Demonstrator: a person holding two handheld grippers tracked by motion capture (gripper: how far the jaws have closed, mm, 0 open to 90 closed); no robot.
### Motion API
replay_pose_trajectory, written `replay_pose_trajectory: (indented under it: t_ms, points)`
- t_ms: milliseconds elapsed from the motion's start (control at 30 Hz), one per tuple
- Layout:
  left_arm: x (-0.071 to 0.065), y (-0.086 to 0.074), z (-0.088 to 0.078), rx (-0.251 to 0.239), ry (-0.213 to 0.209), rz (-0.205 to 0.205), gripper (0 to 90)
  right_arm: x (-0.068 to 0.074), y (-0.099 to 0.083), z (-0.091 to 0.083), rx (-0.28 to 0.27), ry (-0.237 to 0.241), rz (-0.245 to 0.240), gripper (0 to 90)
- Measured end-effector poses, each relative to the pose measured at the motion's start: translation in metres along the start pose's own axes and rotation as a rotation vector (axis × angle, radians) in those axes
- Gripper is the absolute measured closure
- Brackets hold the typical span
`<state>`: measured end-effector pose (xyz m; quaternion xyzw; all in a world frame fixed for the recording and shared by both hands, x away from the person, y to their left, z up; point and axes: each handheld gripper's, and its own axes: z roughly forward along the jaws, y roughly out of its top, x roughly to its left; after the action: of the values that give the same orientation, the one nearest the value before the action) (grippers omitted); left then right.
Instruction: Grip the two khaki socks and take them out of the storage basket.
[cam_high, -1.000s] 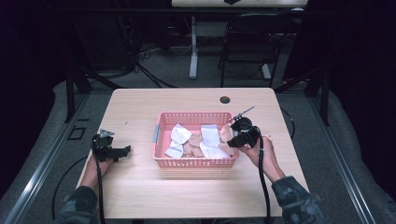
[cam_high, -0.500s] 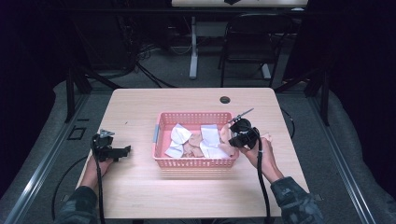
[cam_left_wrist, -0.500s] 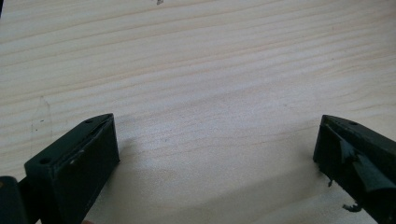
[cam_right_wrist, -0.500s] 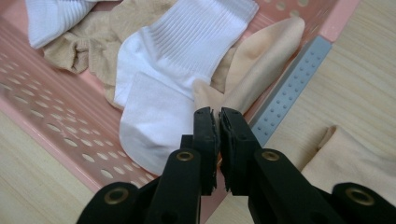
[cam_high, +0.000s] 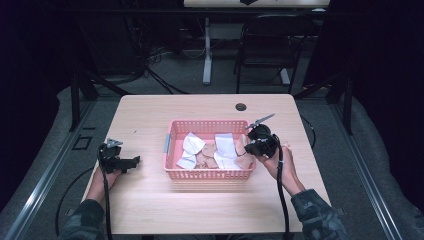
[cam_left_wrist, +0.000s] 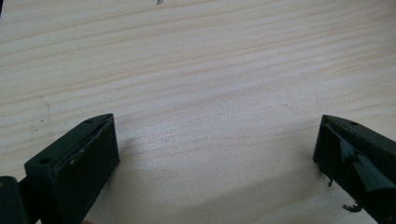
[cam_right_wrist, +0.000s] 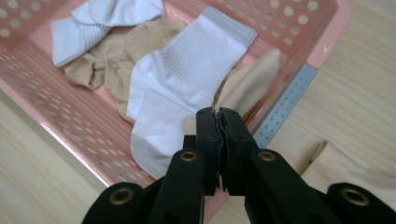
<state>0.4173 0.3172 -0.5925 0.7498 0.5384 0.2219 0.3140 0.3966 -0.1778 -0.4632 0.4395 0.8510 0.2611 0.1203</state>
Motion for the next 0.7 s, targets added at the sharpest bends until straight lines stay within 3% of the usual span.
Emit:
replay_pose_trajectory:
  t_ms: [700]
  points:
    - [0.0, 0.0, 0.0, 0.0, 0.0, 0.001, 0.0, -0.004, 0.017, -0.036, -0.122, 0.029, 0.016, 87.5]
